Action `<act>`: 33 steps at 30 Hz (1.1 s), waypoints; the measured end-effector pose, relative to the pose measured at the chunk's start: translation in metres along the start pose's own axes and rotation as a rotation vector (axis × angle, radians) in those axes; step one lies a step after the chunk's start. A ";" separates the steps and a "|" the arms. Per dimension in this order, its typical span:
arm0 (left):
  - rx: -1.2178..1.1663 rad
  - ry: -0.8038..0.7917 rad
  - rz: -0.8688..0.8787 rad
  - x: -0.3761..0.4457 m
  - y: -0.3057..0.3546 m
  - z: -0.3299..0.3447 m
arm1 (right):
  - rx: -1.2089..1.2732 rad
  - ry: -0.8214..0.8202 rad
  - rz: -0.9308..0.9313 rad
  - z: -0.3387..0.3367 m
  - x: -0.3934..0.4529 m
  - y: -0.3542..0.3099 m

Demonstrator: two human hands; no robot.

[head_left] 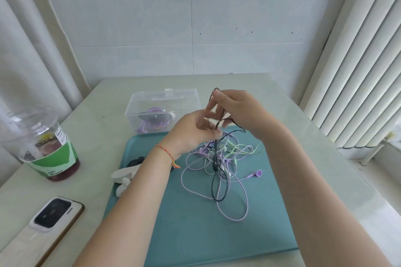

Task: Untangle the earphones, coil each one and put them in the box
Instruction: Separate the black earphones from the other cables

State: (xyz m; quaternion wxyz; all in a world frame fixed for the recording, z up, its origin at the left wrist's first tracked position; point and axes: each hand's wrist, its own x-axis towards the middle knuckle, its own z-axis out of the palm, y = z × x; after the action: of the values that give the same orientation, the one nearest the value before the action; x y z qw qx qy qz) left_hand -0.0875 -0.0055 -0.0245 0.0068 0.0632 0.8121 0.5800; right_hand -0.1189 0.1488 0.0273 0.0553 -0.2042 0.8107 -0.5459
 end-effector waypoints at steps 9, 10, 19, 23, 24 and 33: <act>-0.285 0.412 0.063 0.002 0.004 -0.011 | -0.343 -0.041 0.124 -0.014 0.003 0.016; -0.292 0.480 0.069 0.002 0.003 -0.012 | -0.396 -0.006 0.133 -0.016 0.004 0.018; -0.241 0.698 -0.026 0.005 -0.003 -0.022 | 0.104 0.379 0.199 -0.023 0.005 0.007; -0.190 0.714 -0.169 0.006 -0.007 -0.029 | -0.194 0.420 0.220 -0.020 0.008 0.012; -0.171 0.702 -0.190 0.005 -0.007 -0.031 | -0.250 0.436 0.176 -0.022 0.009 0.015; -0.109 0.306 -0.183 -0.003 0.004 -0.028 | -0.779 -0.061 0.228 -0.030 -0.001 0.014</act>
State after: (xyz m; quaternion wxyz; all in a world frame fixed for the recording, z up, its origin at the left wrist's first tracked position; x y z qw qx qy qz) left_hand -0.0862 -0.0309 -0.0113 -0.0605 -0.1002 0.7734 0.6230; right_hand -0.1312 0.1800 0.0267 0.0579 -0.1350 0.9722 -0.1822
